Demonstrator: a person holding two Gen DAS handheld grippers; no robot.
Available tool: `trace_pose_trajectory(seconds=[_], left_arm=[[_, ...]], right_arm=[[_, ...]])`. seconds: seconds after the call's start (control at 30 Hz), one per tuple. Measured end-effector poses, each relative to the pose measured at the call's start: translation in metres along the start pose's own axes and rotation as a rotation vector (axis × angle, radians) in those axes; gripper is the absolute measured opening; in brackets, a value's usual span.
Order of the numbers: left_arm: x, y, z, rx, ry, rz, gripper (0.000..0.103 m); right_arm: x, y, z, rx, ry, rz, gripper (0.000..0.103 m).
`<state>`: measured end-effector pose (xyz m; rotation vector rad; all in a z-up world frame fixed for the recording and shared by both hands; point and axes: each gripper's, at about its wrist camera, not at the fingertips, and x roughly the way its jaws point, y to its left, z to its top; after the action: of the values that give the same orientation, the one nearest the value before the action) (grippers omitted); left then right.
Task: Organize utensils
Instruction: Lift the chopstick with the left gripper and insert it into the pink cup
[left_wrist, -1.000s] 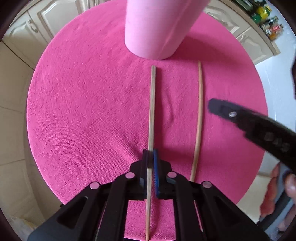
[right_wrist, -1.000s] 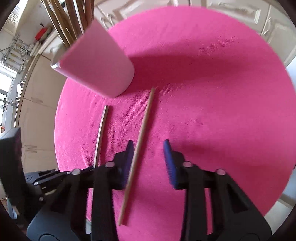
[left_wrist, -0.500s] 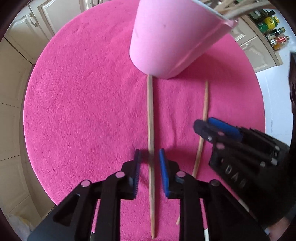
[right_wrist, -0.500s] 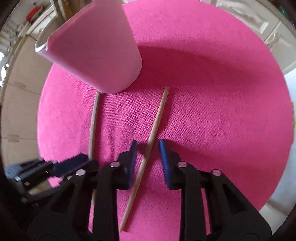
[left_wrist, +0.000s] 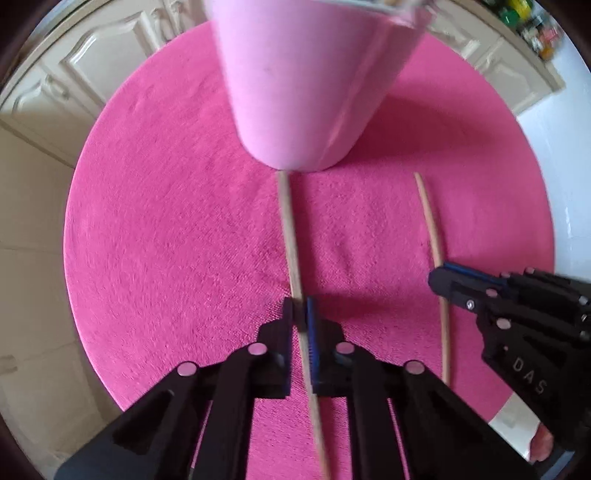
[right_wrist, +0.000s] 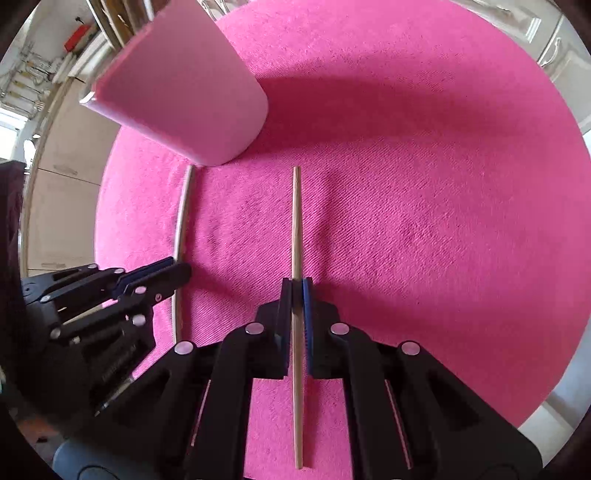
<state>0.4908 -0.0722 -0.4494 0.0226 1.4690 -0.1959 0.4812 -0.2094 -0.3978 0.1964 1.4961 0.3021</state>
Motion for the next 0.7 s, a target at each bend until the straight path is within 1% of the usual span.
trace_pose_trajectory(seconds=[0.17, 0.2, 0.37, 0.47, 0.57, 0.6, 0.63, 0.67, 0.7], left_arm=[[-0.018, 0.007, -0.011, -0.046, -0.072, -0.051, 0.005], [-0.026, 0.005, -0.014, -0.052, -0.097, -0.067, 0.005], [-0.057, 0.000, -0.029, -0.040, -0.191, -0.114, 0.005], [-0.076, -0.002, -0.046, -0.039, -0.257, -0.141, 0.005], [-0.084, 0.001, -0.052, -0.044, -0.308, -0.161, 0.005], [-0.091, -0.001, -0.056, -0.043, -0.338, -0.177, 0.005], [-0.096, -0.003, -0.053, -0.041, -0.358, -0.185, 0.005], [-0.104, -0.006, -0.056, -0.038, -0.402, -0.193, 0.005], [-0.115, 0.001, -0.049, -0.033, -0.429, -0.200, 0.005]], right_arm=[[-0.019, -0.005, -0.018, -0.011, -0.037, 0.067, 0.006], [-0.024, -0.005, -0.019, -0.015, -0.048, 0.082, 0.006], [-0.048, -0.007, -0.028, -0.038, -0.099, 0.138, 0.006], [-0.063, -0.003, -0.032, -0.062, -0.133, 0.163, 0.006], [-0.073, -0.007, -0.041, -0.079, -0.160, 0.190, 0.006], [-0.074, -0.008, -0.041, -0.081, -0.166, 0.199, 0.006], [-0.078, -0.006, -0.038, -0.084, -0.175, 0.209, 0.006], [-0.083, -0.006, -0.039, -0.088, -0.183, 0.214, 0.006], [-0.088, -0.006, -0.039, -0.091, -0.190, 0.218, 0.006]])
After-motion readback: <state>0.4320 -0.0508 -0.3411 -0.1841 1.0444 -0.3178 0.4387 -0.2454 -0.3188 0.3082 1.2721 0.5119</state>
